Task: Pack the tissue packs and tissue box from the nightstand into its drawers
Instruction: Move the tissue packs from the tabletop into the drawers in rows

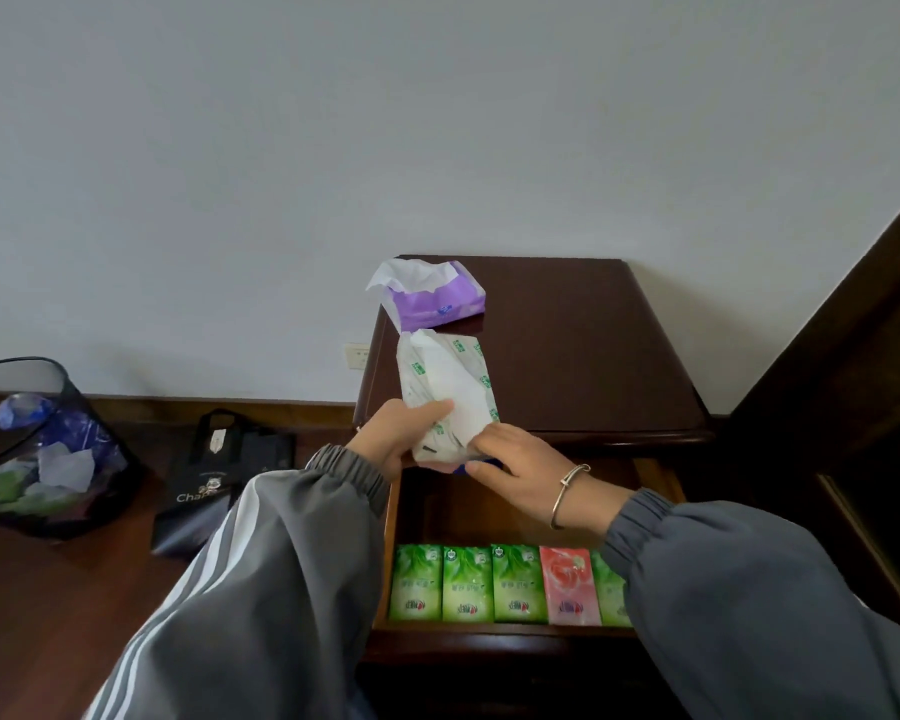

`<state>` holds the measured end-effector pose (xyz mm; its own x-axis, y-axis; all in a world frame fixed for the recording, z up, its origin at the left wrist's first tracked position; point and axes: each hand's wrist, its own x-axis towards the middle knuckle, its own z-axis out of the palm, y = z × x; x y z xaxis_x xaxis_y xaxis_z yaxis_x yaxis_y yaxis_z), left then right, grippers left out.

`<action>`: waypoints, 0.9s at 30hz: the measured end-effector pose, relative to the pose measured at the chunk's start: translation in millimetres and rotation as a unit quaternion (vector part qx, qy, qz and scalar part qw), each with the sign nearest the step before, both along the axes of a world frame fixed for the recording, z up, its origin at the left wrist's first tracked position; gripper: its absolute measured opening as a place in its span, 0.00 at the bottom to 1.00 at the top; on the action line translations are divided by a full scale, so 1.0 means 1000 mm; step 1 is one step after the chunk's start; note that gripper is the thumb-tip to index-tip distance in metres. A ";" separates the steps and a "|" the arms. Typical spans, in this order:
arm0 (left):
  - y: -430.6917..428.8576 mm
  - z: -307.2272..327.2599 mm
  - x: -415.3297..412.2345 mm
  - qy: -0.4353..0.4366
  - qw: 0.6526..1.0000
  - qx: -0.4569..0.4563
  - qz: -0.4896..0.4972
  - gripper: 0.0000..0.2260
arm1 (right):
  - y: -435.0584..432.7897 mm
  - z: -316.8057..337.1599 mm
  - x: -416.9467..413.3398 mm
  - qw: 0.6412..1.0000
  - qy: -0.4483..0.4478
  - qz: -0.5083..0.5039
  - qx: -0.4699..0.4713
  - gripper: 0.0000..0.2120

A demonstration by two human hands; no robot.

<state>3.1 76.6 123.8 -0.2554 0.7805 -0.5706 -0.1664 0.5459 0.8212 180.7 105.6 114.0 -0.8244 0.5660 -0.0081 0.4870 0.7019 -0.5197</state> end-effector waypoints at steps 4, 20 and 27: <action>-0.008 -0.007 -0.016 -0.021 0.997 0.048 0.060 0.10 | 0.012 0.020 0.001 0.981 0.164 -0.087 -0.049 0.10; -0.094 -0.040 -0.143 -0.043 0.967 0.161 0.192 0.09 | 0.131 0.008 -0.168 0.954 -0.169 -0.139 0.203 0.24; -0.090 -0.032 -0.112 -0.048 0.967 0.162 0.192 0.12 | 0.094 0.005 -0.094 0.961 -0.108 -0.100 0.236 0.15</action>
